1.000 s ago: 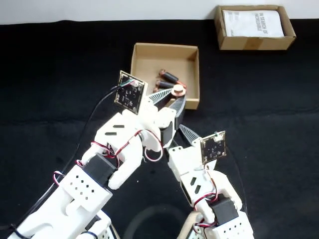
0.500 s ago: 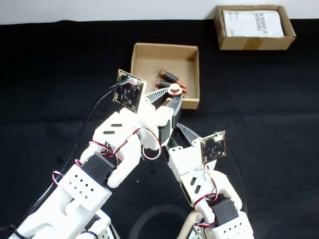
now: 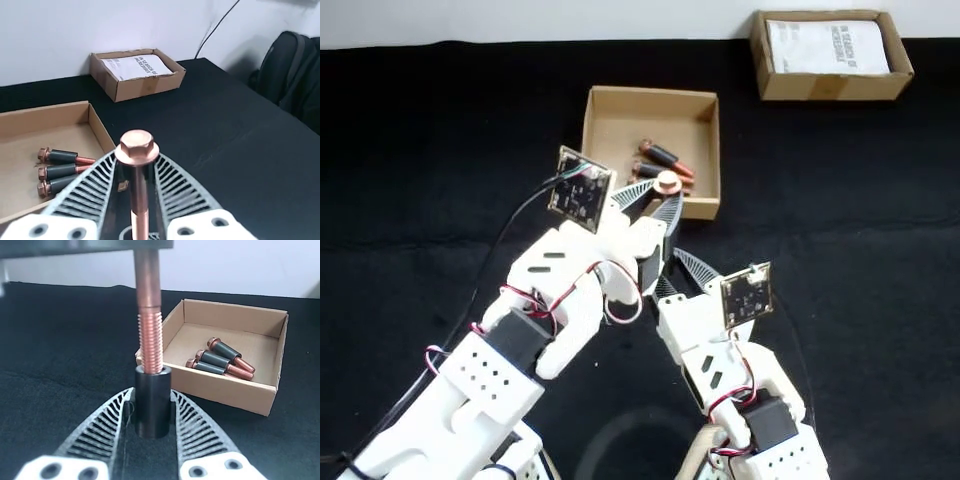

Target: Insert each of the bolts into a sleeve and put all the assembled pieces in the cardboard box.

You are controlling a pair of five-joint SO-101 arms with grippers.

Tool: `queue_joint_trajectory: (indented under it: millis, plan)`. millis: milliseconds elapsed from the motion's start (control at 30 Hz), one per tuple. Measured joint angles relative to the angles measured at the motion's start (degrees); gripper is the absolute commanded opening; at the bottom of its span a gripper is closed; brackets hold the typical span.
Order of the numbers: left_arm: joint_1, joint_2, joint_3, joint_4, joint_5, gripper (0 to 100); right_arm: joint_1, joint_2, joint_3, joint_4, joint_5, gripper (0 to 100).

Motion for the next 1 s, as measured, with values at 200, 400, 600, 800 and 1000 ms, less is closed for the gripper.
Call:
queue_joint_trajectory:
  millis: [200,400,600,800,1000]
  plan:
    - [0.0,0.0,4.6,-5.0,-2.4,1,0.0,0.0,0.0,0.1,0.0,0.8]
    - [0.4,0.2,7.9,-7.0,-4.3,1,0.0,-0.1,0.0,0.0,0.0,0.8]
    - [0.4,0.3,8.4,-7.2,-4.3,1,0.0,-0.1,0.0,0.0,0.0,0.8]
    - [0.4,0.3,8.4,-7.2,-4.3,1,0.0,-0.1,0.0,0.0,0.0,0.8]
    - [0.5,0.3,8.1,1.5,-4.3,4,-0.1,-0.1,-0.3,0.0,-0.1,0.8]
